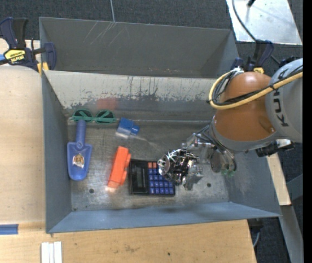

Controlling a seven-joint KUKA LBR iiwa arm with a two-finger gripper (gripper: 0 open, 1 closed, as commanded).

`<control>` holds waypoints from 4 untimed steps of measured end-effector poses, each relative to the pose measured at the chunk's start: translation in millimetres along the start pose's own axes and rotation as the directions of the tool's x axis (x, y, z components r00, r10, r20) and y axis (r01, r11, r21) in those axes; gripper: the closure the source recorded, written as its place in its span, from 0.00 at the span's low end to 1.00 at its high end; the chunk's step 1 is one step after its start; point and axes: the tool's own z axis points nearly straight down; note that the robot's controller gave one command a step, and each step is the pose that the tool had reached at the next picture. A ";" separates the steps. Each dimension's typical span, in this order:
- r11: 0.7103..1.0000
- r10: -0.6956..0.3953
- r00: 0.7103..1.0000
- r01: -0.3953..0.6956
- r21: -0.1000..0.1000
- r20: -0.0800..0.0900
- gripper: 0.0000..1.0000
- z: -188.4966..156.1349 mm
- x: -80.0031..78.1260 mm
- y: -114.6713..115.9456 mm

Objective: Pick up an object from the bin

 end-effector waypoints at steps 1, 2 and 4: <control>1.000 0.011 1.000 -0.011 -0.001 0.018 1.00 -31.2 -18.1 5.1; 1.000 0.016 1.000 -0.016 -0.001 0.014 1.00 -24.7 -13.3 8.1; 1.000 0.021 1.000 -0.021 -0.001 0.012 1.00 -82.5 -10.7 0.1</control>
Offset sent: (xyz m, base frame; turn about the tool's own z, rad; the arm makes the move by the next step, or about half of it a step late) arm -0.0031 0.0107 0.0190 0.0232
